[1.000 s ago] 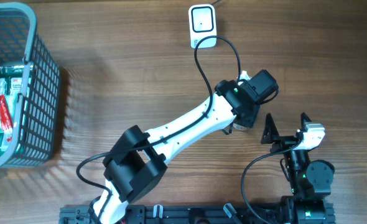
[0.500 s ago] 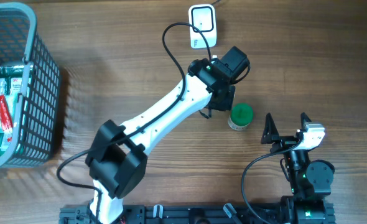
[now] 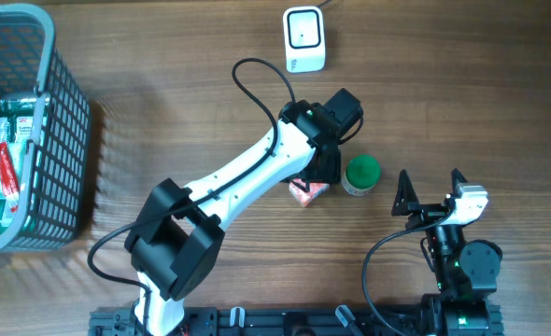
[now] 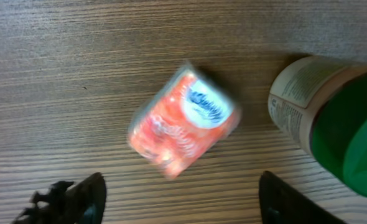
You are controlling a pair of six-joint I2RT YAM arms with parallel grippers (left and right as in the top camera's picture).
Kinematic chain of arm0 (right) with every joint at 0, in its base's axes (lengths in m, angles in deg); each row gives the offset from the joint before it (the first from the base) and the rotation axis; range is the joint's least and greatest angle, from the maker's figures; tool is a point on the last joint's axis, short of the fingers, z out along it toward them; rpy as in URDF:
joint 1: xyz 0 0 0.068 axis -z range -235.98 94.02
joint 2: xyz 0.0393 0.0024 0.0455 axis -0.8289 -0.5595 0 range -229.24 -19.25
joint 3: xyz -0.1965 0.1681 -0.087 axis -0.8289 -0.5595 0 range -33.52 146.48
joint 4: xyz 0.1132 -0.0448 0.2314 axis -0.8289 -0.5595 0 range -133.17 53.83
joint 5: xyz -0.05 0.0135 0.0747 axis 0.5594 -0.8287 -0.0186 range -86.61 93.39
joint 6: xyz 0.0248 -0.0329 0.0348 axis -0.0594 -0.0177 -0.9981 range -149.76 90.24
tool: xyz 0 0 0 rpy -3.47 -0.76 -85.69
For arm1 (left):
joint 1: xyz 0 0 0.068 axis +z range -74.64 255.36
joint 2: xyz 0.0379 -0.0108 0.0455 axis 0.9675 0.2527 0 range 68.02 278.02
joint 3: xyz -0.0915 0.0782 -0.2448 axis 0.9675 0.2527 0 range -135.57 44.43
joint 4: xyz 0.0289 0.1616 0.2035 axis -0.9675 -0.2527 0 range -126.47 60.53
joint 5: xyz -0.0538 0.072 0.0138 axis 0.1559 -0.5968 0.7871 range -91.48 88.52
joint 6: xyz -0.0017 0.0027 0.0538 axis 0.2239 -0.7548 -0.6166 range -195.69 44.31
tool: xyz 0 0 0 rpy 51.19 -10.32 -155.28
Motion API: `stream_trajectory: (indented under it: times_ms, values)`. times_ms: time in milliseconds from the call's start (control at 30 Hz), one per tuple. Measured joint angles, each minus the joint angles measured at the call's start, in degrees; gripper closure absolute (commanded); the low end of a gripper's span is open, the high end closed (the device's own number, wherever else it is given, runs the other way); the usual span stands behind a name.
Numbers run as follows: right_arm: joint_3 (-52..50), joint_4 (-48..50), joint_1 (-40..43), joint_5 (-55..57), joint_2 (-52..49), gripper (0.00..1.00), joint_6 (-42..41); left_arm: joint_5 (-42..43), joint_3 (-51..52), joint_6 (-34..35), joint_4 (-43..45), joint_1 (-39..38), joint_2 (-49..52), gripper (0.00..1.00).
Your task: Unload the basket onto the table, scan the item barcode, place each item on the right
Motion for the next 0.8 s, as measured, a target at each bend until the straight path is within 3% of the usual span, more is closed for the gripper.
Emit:
stream_trajectory:
  times_ms: [100,200,300,400,567,667,800]
  values:
    - [0.0,0.0,0.0,0.0,0.0,0.0,0.0,0.3,-0.1,-0.7,-0.1,0.8,-0.3,0.24]
    - [0.0,0.0,0.0,0.0,0.0,0.0,0.0,-0.5,-3.9,-6.1,-3.9,5.1,-3.4,0.26]
    - [0.0,0.0,0.0,0.0,0.0,0.0,0.0,-6.7,-9.6,-11.0,-9.4,10.9,-7.5,0.12]
    - [0.0,0.0,0.0,0.0,0.0,0.0,0.0,-13.8,-18.0,-14.1,-10.8,25.3,-16.7,0.0]
    - [0.0,0.0,0.0,0.0,0.0,0.0,0.0,-19.6,-21.9,-22.3,-4.7,49.7,-26.1,0.0]
    - [0.0,0.0,0.0,0.0,0.0,0.0,0.0,-20.9,-22.1,-26.8,-2.3,63.5,-27.6,0.0]
    - [0.0,0.0,0.0,0.0,0.0,0.0,0.0,-18.7,-22.1,-31.0,-0.8,76.0,-24.5,0.0]
